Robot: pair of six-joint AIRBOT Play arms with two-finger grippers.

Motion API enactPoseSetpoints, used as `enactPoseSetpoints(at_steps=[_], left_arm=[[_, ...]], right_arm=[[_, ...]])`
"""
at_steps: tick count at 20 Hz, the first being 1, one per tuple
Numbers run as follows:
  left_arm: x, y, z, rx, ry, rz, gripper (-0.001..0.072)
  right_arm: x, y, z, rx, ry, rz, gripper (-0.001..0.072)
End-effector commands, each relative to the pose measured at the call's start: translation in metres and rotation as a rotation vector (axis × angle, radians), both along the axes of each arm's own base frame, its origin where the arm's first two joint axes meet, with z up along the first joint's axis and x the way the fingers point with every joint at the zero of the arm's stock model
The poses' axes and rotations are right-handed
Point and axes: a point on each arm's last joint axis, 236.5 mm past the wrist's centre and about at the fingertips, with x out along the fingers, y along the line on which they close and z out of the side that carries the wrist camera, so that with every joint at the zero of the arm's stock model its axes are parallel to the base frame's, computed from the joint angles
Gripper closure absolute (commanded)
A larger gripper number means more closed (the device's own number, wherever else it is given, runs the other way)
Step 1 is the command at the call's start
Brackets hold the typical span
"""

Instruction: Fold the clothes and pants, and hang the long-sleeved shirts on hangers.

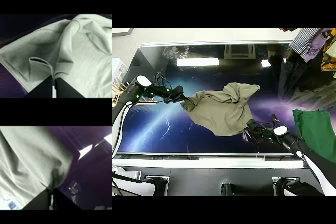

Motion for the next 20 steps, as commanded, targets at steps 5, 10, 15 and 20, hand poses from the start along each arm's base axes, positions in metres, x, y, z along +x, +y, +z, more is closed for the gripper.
enactPoseSetpoints(at_steps=[5,10,15,20], left_arm=[[0.005,0.006,0.017,0.000,-0.040,0.012,0.0689],[0.034,0.046,0.162,0.017,-0.366,0.089,0.0689],[-0.033,0.092,0.401,0.086,-0.882,0.207,0.0689],[-0.172,0.109,0.527,0.161,-1.194,0.378,0.0689]], right_arm=[[0.054,0.000,0.076,0.005,-0.254,0.004,0.0681],[0.109,-0.042,0.267,-0.043,-0.714,-0.028,0.0681],[0.042,-0.079,0.521,-0.224,-1.295,-0.021,0.0681],[-0.100,-0.117,0.672,-0.491,-1.665,-0.187,0.0681]])
